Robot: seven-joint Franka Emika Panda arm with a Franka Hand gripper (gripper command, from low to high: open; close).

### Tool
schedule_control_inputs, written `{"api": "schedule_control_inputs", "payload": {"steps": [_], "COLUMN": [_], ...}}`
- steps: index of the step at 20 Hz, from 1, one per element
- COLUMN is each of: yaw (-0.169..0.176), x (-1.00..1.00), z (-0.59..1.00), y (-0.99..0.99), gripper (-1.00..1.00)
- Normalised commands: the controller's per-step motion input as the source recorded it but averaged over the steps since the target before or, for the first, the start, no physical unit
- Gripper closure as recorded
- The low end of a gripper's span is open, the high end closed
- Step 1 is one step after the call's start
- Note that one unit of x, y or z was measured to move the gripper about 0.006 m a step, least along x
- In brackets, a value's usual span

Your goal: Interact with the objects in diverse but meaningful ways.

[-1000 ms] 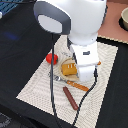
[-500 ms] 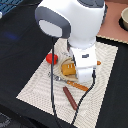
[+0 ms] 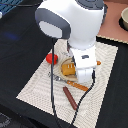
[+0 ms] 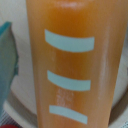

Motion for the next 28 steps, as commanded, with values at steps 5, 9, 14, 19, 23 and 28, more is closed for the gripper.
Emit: {"api": "schedule_control_inputs", "payload": {"steps": [5, 9, 14, 19, 23, 28], "yaw": [0.012, 0.006, 0.000, 0.000, 0.000, 0.000], "x": [-0.01, -0.12, -0.66, -0.69, -0.69, -0.72], "z": [-0.08, 0.29, 1.00, 1.00, 0.86, 0.41], "y": [0.06, 0.06, 0.17, -0.06, -0.41, -0.55], "gripper": [1.00, 1.00, 1.00, 1.00, 1.00, 1.00]}}
